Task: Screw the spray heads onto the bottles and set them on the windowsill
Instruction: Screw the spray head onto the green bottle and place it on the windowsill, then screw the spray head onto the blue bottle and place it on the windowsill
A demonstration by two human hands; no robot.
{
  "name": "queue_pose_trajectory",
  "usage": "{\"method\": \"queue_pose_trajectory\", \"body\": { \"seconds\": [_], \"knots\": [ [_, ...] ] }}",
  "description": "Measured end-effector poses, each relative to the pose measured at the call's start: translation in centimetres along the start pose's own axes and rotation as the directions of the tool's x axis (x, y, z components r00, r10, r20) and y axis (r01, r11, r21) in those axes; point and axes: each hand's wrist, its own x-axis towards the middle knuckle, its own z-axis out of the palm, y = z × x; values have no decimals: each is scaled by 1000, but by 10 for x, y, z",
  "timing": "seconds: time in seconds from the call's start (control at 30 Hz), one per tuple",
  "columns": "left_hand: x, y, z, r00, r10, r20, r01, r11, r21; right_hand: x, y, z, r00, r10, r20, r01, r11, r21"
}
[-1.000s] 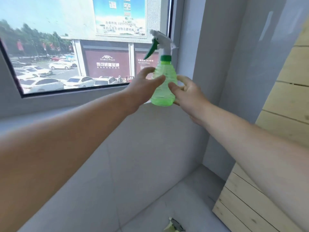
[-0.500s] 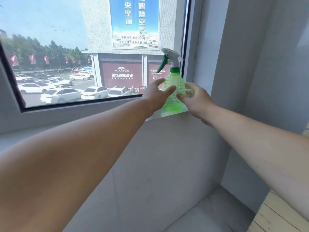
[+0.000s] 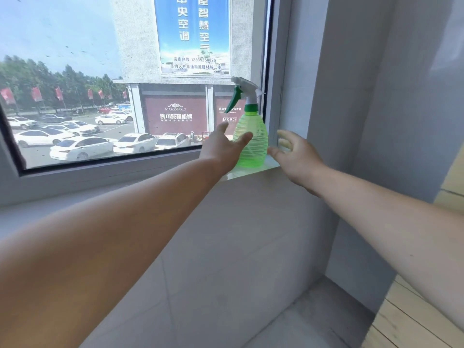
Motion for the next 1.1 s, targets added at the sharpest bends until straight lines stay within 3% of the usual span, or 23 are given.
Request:
{"method": "queue_pose_trajectory", "body": {
  "seconds": [0.2,0.3,0.33,0.4,0.47,0.57,0.7,0.77,0.87,0.97,1.1],
  "knots": [
    [-51,9,-11,992,-47,-116,21,975,-221,-47,21,-24,1000,13,-4,-13,1000,-5],
    [-91,-5,3,999,-35,-1,34,960,-280,-98,51,-38,996,61,58,-54,992,-118],
    [-116,-12,25,998,-29,51,43,953,-299,-133,75,-52,988,134,73,-118,975,-186],
    [-143,-26,33,1000,3,5,-1,951,-309,-170,103,-58,972,182,152,-135,952,-275],
    [-176,-38,58,994,-9,113,45,947,-319,-211,133,-67,933,300,200,-225,918,-327],
    [-231,-73,112,890,-160,427,255,951,-175,-276,190,-74,847,475,239,-370,850,-376],
    [-312,-131,193,555,-435,709,481,863,152,-349,269,-78,614,744,262,-630,662,-405],
    [-347,-152,220,460,-493,738,544,814,204,-369,294,-75,513,809,288,-699,588,-407],
    [-392,-167,260,401,-530,748,547,793,268,-389,326,-75,438,857,271,-758,514,-402],
    [-415,-179,294,431,-533,728,468,822,325,-404,363,-75,395,891,223,-812,452,-368],
    [-434,-188,329,403,-551,731,393,825,406,-426,405,-70,282,945,165,-897,321,-303]
  ]
}}
